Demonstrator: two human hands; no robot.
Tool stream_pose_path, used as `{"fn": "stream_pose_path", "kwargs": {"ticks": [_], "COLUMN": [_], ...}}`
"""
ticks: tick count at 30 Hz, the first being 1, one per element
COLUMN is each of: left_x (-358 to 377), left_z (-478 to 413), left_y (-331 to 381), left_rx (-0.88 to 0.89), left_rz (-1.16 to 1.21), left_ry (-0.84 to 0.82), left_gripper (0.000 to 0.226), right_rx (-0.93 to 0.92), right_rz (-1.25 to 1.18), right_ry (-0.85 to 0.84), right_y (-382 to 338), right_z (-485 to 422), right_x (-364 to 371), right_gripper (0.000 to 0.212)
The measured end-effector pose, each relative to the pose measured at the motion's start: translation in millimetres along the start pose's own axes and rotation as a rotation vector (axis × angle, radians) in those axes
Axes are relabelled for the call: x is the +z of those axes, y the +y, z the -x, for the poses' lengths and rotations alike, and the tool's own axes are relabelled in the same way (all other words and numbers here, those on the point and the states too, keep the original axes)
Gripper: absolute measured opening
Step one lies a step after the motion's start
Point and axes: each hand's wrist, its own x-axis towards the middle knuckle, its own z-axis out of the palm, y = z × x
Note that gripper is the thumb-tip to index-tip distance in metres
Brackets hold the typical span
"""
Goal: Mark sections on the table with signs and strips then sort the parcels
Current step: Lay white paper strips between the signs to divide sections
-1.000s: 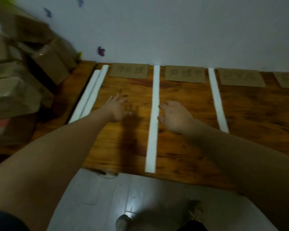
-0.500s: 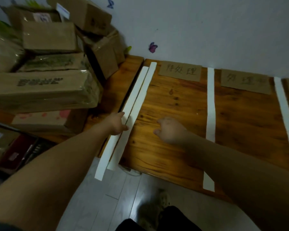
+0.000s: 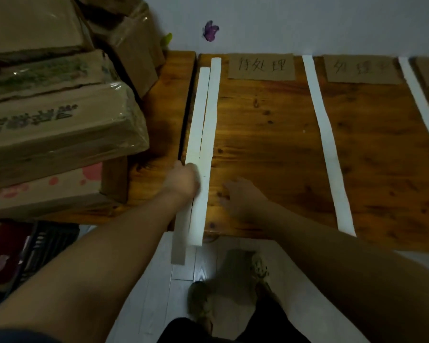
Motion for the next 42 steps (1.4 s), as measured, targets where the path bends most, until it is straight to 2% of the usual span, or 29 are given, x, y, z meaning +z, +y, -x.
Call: {"fn": "stream_pose_path", "kwargs": {"ticks": [2, 5, 7, 11, 16, 18, 21, 23, 26, 28, 32, 36, 40, 42], "left_x": [2, 7, 10, 9, 13, 12, 7, 4, 7, 8, 9, 16, 18, 18], "left_z": [-1, 3, 3, 0, 6, 7, 8, 11, 12, 13, 14, 14, 12, 10], "left_y": [-5, -7, -10, -12, -8, -7, -6, -1, 6, 8, 3, -4, -8, -9], "left_rx": [0.019, 0.111, 0.152, 0.154, 0.214, 0.229, 0.256, 0.299, 0.35, 0.327, 0.305, 0.296, 0.306, 0.304], "left_rz": [0.073, 0.064, 0.026, 0.007, -0.088, -0.104, -0.114, -0.146, -0.182, -0.163, -0.202, -0.151, -0.111, -0.121], "left_ry": [0.003, 0.042, 0.054, 0.053, 0.03, 0.008, -0.006, -0.045, -0.148, -0.177, -0.157, -0.109, -0.094, -0.137], "left_gripper": [0.028, 0.034, 0.037, 0.038, 0.049, 0.05, 0.051, 0.051, 0.056, 0.057, 0.061, 0.068, 0.073, 0.078], "right_rx": [-0.002, 0.018, 0.028, 0.129, 0.297, 0.342, 0.409, 0.431, 0.438, 0.451, 0.498, 0.564, 0.586, 0.583], "right_rz": [0.038, 0.144, 0.19, -0.001, -0.119, -0.212, -0.384, -0.381, -0.247, -0.208, -0.354, -0.488, -0.439, -0.437], "right_ry": [0.062, 0.097, 0.105, 0.15, 0.195, 0.204, 0.22, 0.212, 0.168, 0.186, 0.255, 0.246, 0.227, 0.23], "right_y": [-13, -30, -35, -31, -35, -35, -31, -28, -29, -32, -34, -31, -29, -28], "right_z": [7, 10, 10, 5, -1, -5, -9, -7, -2, 0, 0, 0, 1, 3], "right_x": [17, 43, 55, 55, 51, 48, 40, 35, 33, 36, 37, 38, 42, 42], "right_gripper": [0.053, 0.08, 0.08, 0.073, 0.091, 0.084, 0.061, 0.053, 0.046, 0.045, 0.057, 0.047, 0.038, 0.032]}}
